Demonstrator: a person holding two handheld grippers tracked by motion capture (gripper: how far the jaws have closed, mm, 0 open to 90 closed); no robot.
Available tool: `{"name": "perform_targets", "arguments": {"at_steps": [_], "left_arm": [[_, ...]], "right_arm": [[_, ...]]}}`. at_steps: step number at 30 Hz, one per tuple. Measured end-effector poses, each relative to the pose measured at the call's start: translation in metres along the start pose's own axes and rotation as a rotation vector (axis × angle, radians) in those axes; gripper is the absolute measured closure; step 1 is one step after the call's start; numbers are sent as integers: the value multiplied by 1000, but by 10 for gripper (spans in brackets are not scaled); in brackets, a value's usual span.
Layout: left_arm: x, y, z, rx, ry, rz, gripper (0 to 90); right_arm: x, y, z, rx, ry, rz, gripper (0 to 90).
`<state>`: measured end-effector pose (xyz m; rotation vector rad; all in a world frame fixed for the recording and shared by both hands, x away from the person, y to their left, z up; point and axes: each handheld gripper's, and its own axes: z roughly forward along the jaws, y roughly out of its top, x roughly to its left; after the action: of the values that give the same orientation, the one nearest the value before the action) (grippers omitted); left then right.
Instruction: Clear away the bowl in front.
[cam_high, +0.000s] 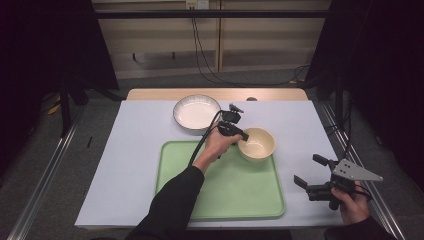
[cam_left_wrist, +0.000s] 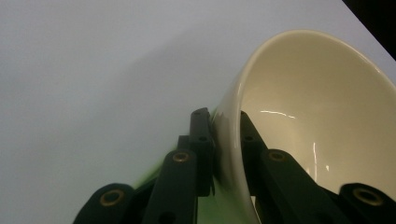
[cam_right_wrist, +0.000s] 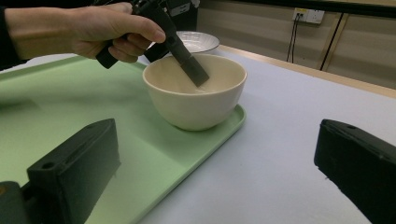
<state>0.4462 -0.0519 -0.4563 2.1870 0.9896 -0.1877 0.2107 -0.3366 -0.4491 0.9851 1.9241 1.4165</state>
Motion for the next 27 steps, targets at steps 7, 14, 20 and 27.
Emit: {"name": "perform_targets", "arguments": {"at_steps": [7,14,20,27], "left_arm": [[0,0,0,-1,-8,21,804],[-1,-3,-2,-43,-23,54,738],[-3,-3,-8,-83,-25,117,569],[-3,-9,-16,-135,3,151,134]], "right_arm": [[0,0,0,-3,4,0,0],[0,0,0,-1,1,-1,0],[0,0,0,-2,3,1,0],[0,0,0,-3,1,1,0]]}}
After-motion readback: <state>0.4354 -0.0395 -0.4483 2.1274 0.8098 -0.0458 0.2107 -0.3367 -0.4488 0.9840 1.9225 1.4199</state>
